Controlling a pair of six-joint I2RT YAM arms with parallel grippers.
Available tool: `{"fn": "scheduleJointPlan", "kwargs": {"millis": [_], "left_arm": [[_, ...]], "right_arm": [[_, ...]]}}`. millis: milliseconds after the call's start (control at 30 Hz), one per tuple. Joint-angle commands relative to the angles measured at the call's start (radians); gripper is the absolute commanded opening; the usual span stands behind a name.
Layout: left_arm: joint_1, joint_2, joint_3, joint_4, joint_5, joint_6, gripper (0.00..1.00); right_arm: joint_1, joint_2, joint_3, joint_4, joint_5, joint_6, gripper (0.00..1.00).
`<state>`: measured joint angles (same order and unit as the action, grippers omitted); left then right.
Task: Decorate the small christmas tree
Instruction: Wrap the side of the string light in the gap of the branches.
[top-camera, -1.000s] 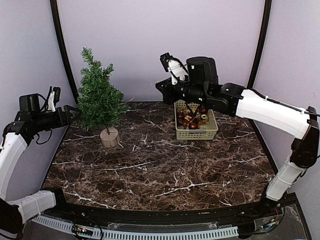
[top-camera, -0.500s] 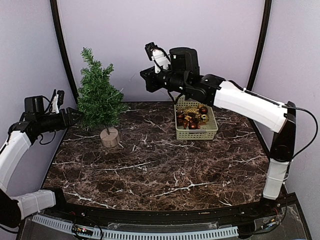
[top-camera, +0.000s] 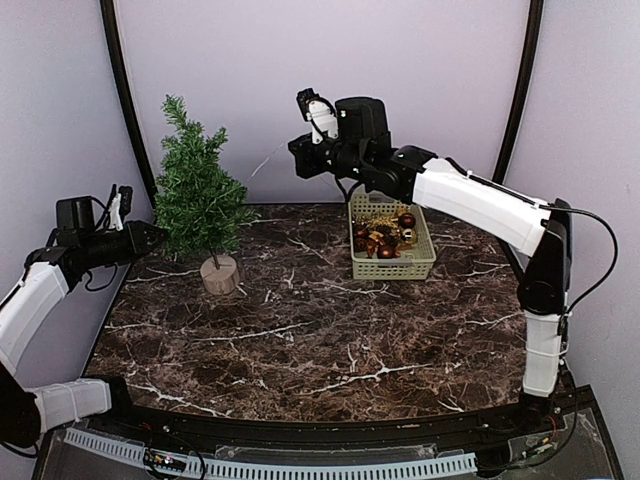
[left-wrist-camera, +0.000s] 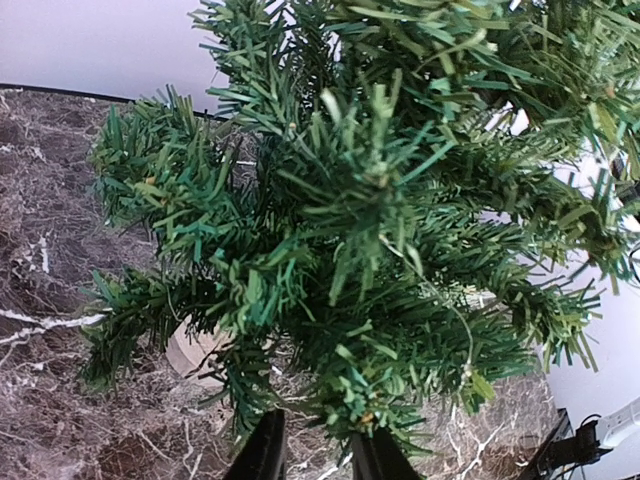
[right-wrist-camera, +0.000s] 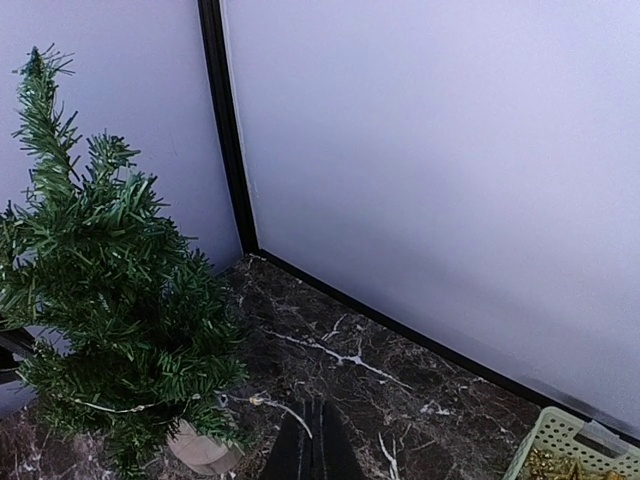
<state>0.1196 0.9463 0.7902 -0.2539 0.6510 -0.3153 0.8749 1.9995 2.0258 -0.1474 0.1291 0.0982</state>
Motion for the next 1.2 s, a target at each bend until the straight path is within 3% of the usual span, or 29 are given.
{"fn": "scheduleJointPlan", "kwargs": {"millis": [0,500,867,1167], "left_arm": [[-0.005,0.004,-0.023,0.072,0.026,-0.027,0.23],[-0.005,0.06,-0.064,0.29,0.089,-0.173,0.0],[0.003,0.144,-0.012,0.263,0.003,-0.149,0.0],[0.036,0.275,0.087,0.267,-0.014,-0.092,0.0]], "right_arm": [[-0.02,0.028,0.058,0.028,-0.018,0.027,0.0],[-0.075,0.19,0.179,0.0,-0.082,0.055,0.0],[-0.085,0.222,0.149,0.065,-0.126,0.099,0.0],[-0.083,0.229,0.027,0.078,-0.184,0.147,0.0]]}}
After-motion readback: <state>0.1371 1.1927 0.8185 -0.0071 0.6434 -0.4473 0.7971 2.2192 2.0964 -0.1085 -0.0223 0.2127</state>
